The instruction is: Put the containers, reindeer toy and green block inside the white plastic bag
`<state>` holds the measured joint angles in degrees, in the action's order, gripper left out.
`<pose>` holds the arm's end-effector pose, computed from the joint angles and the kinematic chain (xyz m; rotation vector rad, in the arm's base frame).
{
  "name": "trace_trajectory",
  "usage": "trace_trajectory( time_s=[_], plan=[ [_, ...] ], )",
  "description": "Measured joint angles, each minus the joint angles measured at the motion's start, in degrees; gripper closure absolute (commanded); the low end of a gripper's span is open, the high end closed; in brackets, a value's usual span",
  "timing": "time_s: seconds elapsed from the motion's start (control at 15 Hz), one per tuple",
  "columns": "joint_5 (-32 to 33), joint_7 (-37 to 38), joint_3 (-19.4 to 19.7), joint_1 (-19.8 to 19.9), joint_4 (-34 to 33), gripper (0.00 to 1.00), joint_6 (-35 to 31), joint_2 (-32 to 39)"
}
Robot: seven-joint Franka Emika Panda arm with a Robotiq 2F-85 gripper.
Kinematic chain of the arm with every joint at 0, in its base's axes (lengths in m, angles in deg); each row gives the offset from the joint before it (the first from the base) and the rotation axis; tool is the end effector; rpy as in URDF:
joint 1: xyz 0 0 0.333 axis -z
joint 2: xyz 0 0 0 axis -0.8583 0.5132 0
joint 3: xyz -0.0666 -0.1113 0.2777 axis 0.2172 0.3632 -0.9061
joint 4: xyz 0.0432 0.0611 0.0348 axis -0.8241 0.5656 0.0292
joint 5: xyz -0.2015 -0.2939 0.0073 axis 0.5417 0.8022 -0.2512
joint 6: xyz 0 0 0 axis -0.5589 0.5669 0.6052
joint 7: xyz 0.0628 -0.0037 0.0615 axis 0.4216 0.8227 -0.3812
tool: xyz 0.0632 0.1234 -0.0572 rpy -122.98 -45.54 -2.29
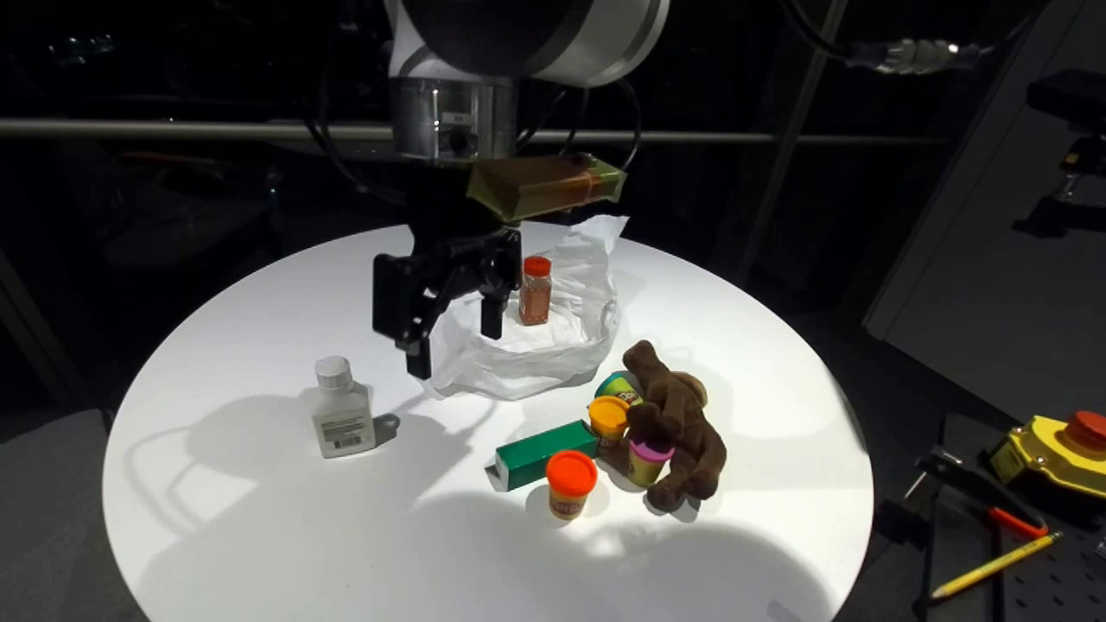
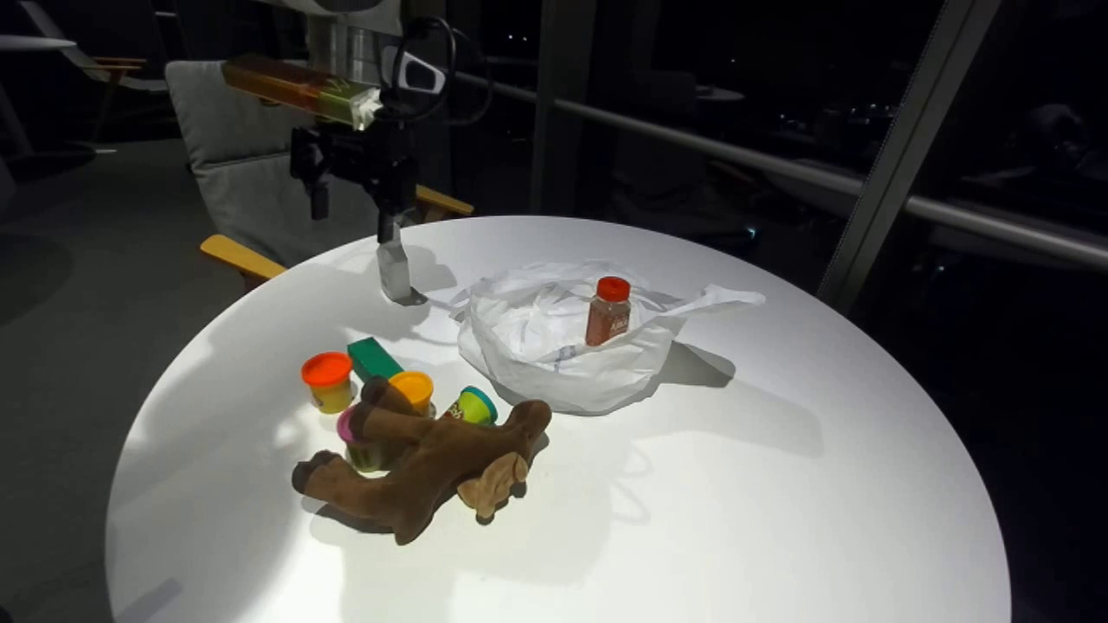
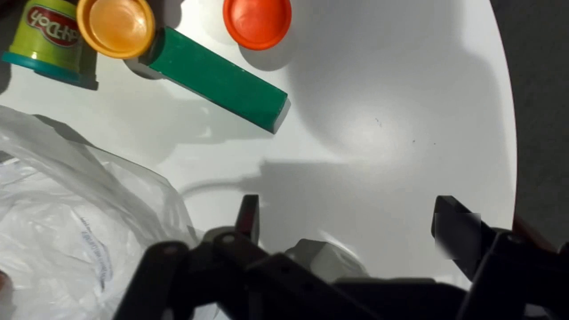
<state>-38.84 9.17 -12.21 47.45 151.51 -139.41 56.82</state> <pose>0.5846 0.2089 0.2229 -3.0439 -0.2627 0.1240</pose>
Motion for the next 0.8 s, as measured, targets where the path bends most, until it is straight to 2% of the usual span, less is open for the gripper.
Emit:
trace_trajectory(
  time_s=[0.4,0.8],
  plan=[
    [5.07,-0.82,0.24,-4.07,-6.83,0.0,-1.59,6.83],
    [5.09,-0.77,0.38,-4.34,-14.38,0.0,-4.55,11.58]
  ],
)
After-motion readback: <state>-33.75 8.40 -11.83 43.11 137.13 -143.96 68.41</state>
